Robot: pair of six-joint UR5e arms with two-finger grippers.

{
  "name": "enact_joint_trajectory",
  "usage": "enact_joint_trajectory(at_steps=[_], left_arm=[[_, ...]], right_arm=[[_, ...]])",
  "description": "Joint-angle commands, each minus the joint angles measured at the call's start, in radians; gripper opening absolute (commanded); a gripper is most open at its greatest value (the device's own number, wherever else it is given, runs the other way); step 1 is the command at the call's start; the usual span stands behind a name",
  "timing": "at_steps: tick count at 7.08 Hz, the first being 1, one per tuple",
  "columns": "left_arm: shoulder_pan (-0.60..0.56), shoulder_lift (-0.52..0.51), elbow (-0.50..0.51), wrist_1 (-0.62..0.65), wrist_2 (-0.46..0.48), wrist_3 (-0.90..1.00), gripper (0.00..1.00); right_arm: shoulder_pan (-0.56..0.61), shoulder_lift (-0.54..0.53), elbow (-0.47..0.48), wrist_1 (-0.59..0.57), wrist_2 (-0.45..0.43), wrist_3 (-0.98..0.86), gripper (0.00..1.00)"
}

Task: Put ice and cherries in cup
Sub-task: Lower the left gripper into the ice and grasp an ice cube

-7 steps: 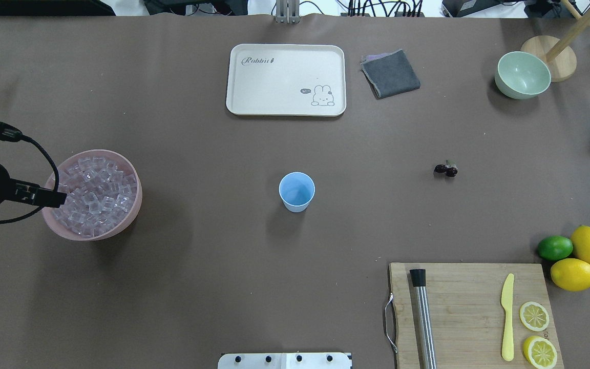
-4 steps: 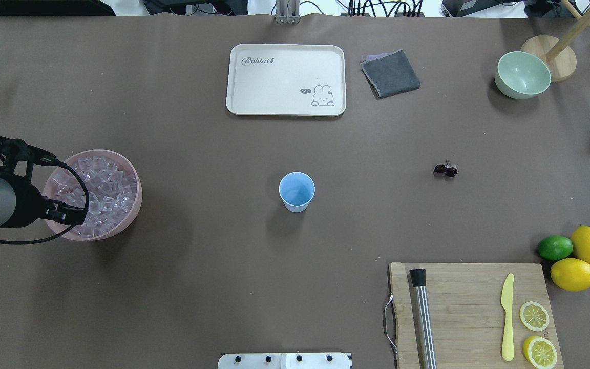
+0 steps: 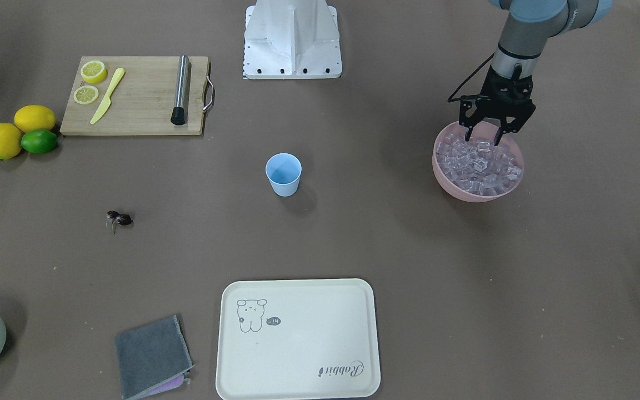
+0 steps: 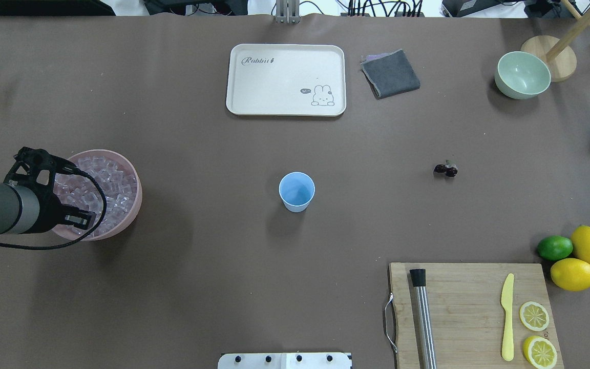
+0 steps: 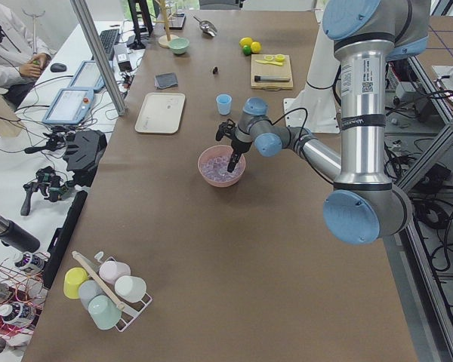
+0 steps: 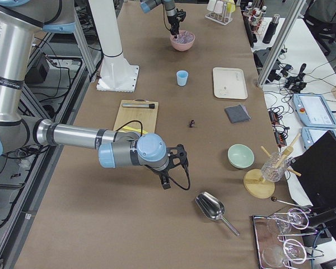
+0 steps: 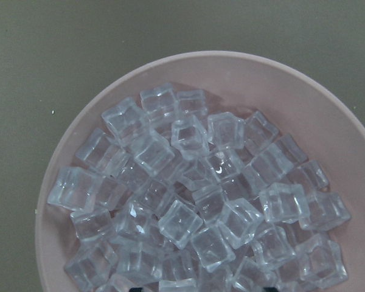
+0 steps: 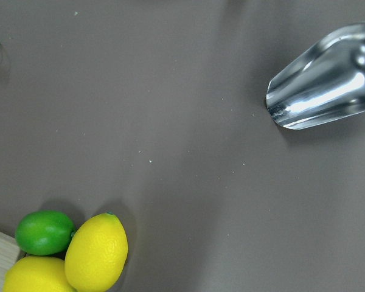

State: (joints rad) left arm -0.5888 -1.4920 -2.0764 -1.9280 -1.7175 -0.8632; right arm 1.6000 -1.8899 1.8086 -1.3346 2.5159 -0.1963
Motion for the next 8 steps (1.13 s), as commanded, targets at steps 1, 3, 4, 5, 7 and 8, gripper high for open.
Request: enact_joint_trajectory(at_steps=[1,3,4,5,7,8], left_arm=[[-0.002,0.006,0.005,0.0,0.001,0.0,0.54],[-0.002,0.006,0.016,0.0,-0.001,-0.007,0.56],[-0.002,0.003,0.015,0.0,-0.004,-0.025,0.56],[0.0,-0.005,0.021,0.0,-0.005,-0.06,0.56],[0.0,-0.004,0.032,-0.002,-0.01,-0.063,0.56],[0.0,-0.004,0.033,0.0,-0.011,-0.063,0.56]], right_arm=[[0.0,0.0,0.0,0.0,0.0,0.0,1.0],[0.0,0.002,0.0,0.002,0.001,0.0,0.99],[0.0,0.002,0.0,0.002,0.0,0.0,0.99],[0.0,0.002,0.0,0.002,0.001,0.0,1.0],[0.0,0.003,0.0,0.002,0.001,0.0,1.0],[0.0,0.003,0.0,0.002,0.001,0.001,1.0]])
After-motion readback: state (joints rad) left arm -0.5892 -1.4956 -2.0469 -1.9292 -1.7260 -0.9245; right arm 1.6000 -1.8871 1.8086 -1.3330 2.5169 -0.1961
